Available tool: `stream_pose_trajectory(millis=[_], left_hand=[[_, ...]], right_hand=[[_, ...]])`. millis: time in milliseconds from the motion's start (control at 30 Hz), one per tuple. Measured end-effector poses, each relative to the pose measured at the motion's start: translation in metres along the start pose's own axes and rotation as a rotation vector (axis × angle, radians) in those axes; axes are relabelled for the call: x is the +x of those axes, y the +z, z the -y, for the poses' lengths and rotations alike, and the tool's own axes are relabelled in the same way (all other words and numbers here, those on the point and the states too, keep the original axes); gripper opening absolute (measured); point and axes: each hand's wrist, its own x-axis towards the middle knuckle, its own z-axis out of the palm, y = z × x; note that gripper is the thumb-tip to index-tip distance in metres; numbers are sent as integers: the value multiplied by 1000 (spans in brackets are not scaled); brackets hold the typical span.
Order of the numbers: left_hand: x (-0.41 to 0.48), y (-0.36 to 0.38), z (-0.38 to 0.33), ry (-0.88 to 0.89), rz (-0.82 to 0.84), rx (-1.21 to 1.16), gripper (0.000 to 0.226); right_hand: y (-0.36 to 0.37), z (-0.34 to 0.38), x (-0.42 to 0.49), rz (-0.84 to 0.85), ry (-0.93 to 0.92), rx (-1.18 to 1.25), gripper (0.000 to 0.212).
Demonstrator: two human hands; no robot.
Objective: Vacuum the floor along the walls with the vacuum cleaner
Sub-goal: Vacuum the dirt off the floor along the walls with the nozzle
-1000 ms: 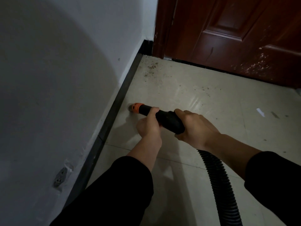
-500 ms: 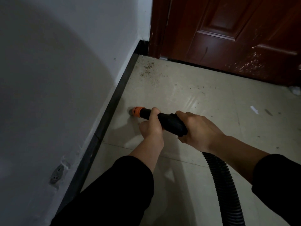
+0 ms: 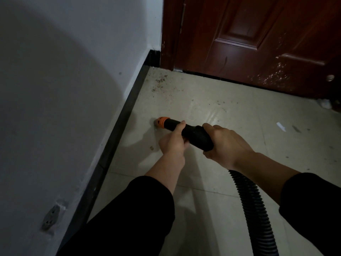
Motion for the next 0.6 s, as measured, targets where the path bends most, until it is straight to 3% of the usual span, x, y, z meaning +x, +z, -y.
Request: stream_pose_trajectory(millis=[433, 600], left_hand=[[8, 19, 11, -18, 45, 38, 34], [0, 22, 25, -44, 97, 101, 29]], right_hand=[[-1, -23, 0, -8, 50, 29, 35], [-4, -35, -18, 3, 65, 33, 36]])
